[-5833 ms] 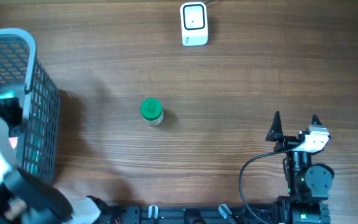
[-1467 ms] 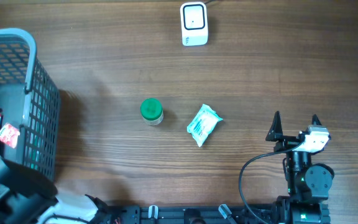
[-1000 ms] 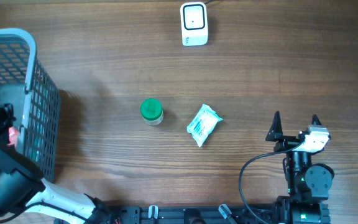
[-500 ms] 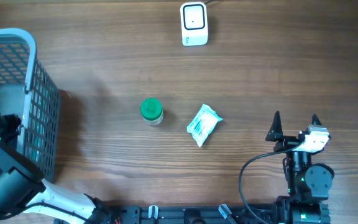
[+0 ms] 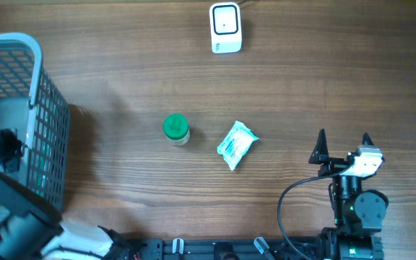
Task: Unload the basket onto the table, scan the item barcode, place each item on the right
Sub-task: 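Grasp the red Kleenex tissue pack with the left gripper, then carry the Kleenex pack out beside the wet-wipe pack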
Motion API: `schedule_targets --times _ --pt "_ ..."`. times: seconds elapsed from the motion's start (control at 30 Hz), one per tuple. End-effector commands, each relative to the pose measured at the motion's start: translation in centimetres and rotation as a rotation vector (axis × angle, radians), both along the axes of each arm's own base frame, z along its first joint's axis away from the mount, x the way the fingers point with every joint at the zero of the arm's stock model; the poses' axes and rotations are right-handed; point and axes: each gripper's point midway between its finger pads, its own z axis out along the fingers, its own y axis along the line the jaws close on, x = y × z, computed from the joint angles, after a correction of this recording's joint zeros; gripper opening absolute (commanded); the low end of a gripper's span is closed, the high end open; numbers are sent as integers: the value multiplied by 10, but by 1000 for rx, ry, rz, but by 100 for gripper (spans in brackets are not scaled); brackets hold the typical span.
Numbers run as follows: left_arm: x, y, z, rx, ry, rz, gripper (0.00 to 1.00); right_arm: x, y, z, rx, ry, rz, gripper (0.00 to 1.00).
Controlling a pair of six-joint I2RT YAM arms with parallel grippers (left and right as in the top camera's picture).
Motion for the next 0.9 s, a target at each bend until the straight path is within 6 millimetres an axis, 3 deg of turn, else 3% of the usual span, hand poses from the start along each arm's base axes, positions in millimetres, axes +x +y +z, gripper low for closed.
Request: schedule_targets --times 0.0,0.17,0.43,0.6,0.87 --pt "21 -12 62 39 -222 -43 4 0 0 1 -10 -5 4 100" --pt "16 -34 133 134 -392 -85 4 0 0 1 -10 -5 4 100" --pt "2 -81 225 260 -654 -185 4 0 0 1 -9 -5 4 100" --pt "-3 -108 251 285 -741 -250 4 0 0 1 -10 -5 3 100" --pt "11 -135 262 285 -790 -356 4 0 0 1 -10 -5 4 100"
